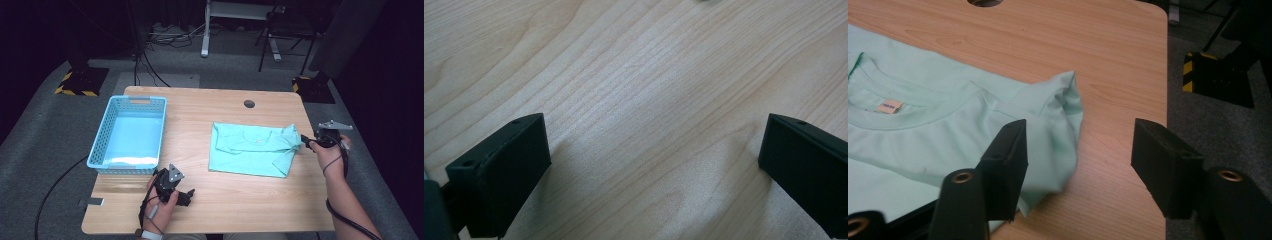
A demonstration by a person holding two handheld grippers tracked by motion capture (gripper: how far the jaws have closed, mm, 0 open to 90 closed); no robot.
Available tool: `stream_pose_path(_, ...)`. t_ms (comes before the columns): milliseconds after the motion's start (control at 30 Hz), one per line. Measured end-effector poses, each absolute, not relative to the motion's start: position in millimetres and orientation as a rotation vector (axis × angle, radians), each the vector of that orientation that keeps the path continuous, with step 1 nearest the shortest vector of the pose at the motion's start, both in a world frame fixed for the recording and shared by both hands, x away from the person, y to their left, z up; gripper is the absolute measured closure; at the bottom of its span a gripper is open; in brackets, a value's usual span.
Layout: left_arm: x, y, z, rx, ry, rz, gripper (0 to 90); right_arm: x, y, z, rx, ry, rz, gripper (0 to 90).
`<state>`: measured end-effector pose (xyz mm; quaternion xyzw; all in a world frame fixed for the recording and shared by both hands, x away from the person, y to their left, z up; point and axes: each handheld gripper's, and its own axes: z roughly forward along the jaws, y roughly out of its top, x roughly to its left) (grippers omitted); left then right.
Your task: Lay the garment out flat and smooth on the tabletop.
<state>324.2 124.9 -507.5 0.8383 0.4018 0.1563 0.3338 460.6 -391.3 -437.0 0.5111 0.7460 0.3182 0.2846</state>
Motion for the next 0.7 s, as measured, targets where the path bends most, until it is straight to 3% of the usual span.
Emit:
stream_pose_path(267,324,125,-507,2.187,1.052,0.409,0.0,440,-369,-444,1.231,2.137,0.908,38.8)
stream_pose_path(567,324,125,-508,2.187,1.054,0.408,0.0,425,-326,-478,1.154,2.342,0.885,38.7)
stream_pose_path(633,324,125,-508,2.187,1.054,0.408,0.0,425,-324,-485,1.148,2.372,0.848,45.4)
stream_pose_path(700,324,125,-507,2.188,1.053,0.409,0.0,424,-327,-487,1.176,2.393,0.873,60.9)
